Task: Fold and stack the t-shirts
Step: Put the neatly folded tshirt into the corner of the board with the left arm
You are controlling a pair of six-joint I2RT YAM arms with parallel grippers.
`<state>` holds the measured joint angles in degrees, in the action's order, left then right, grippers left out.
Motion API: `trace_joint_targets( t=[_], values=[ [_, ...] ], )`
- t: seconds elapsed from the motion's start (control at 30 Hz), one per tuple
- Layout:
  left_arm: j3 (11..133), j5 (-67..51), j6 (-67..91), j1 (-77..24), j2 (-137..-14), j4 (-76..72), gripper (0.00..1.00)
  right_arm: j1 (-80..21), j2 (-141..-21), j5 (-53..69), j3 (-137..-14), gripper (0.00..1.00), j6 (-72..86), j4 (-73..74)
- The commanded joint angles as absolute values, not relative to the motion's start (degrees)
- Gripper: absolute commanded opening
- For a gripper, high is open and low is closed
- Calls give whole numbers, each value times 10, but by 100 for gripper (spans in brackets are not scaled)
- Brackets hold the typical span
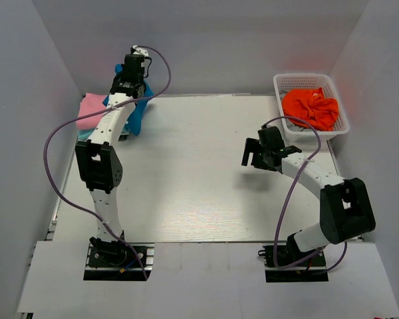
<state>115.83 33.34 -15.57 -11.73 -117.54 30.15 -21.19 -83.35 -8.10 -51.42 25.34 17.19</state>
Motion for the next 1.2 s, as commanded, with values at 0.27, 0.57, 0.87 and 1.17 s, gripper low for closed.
trace_joint_targets(
  t=[0.27, 0.57, 0.87, 1.17],
  values=[
    [1245, 276, -199, -67, -1167, 307, 0, -210, -866, -45, -564, 90, 265, 182],
    [1245, 250, -199, -56, -1122, 300, 0, -210, -875, -11, -561, 90, 265, 168],
    [1245, 260, -199, -56, -1088, 300, 0, -213, -860, -8, -549, 90, 252, 157],
    [1213, 283, -204, -50, -1093, 272, 0, -210, -854, -11, -548, 90, 250, 158]
  ],
)
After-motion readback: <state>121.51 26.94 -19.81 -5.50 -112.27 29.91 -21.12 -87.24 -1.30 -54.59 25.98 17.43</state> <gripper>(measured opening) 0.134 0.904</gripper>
